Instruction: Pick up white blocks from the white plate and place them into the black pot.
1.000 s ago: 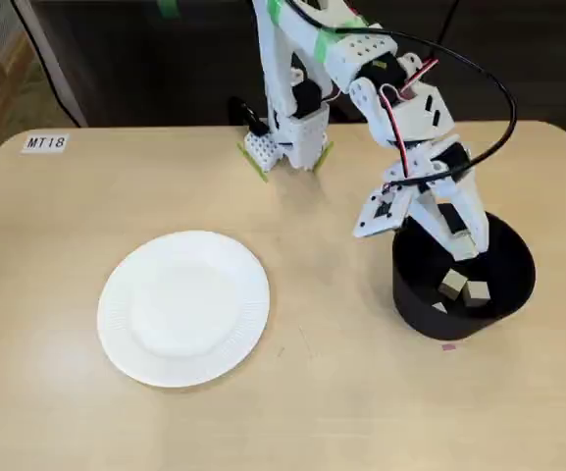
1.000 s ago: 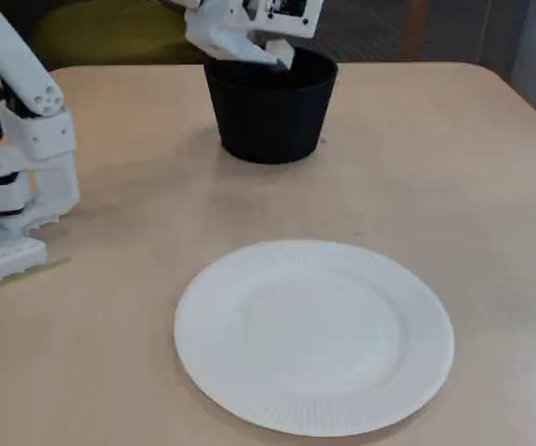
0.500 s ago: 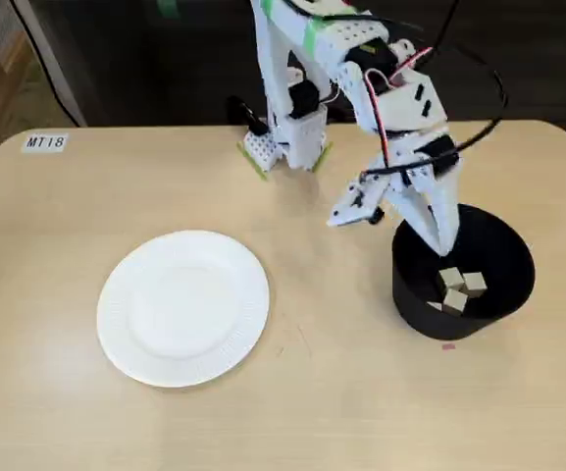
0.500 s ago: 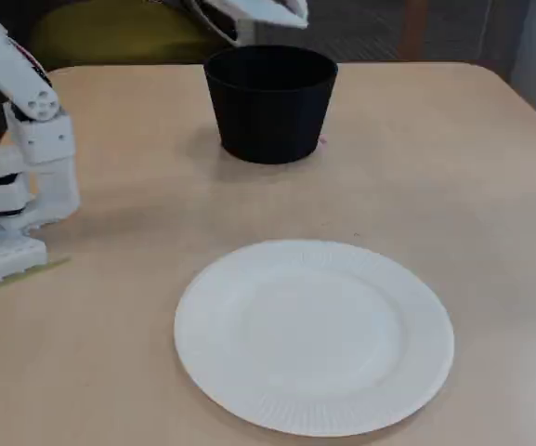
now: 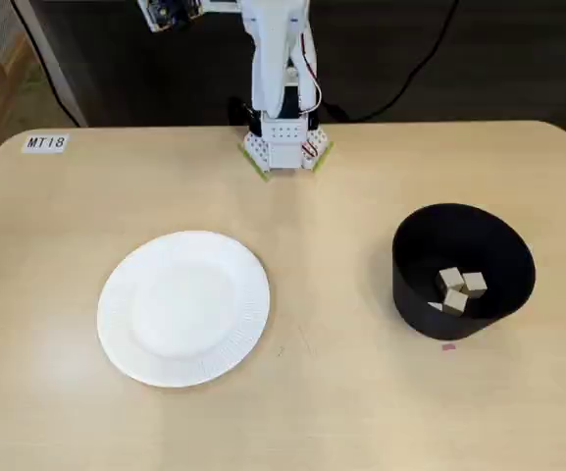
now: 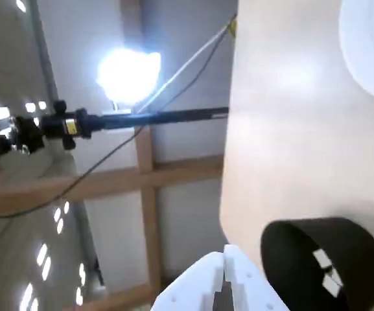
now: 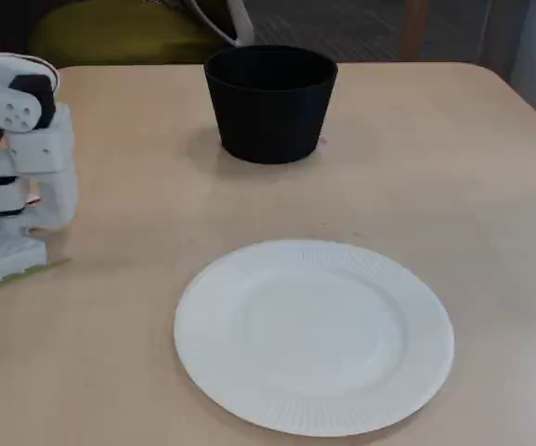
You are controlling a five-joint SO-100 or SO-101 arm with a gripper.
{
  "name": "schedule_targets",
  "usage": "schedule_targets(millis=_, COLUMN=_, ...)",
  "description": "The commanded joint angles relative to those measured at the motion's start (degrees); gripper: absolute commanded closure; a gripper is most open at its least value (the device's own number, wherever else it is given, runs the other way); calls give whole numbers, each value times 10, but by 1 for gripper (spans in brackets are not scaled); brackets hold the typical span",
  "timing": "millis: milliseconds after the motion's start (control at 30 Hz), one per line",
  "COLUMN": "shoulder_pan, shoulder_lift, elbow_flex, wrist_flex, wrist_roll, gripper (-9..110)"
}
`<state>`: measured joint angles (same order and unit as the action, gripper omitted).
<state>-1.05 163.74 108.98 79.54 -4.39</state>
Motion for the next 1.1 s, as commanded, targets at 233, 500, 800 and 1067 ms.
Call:
schedule_targets(millis=233, shoulder_pan=-46, shoulder_lift=173, elbow_flex=362, wrist_flex=-159, wrist_roll=-30, gripper=104)
schedule_targets(millis=500, shoulder_pan=1, shoulder_lift=225, elbow_flex=542, wrist_flex=-225, wrist_roll=-33, gripper=104)
schedule_targets(millis=800, shoulder_pan=0, shoulder_lift=227, elbow_flex=633, wrist_flex=-243, wrist_roll=-26, gripper=104)
schedule_targets(millis=1067, shoulder_pan=10, shoulder_lift=227, elbow_flex=635, wrist_flex=-250, wrist_roll=-13, gripper=104)
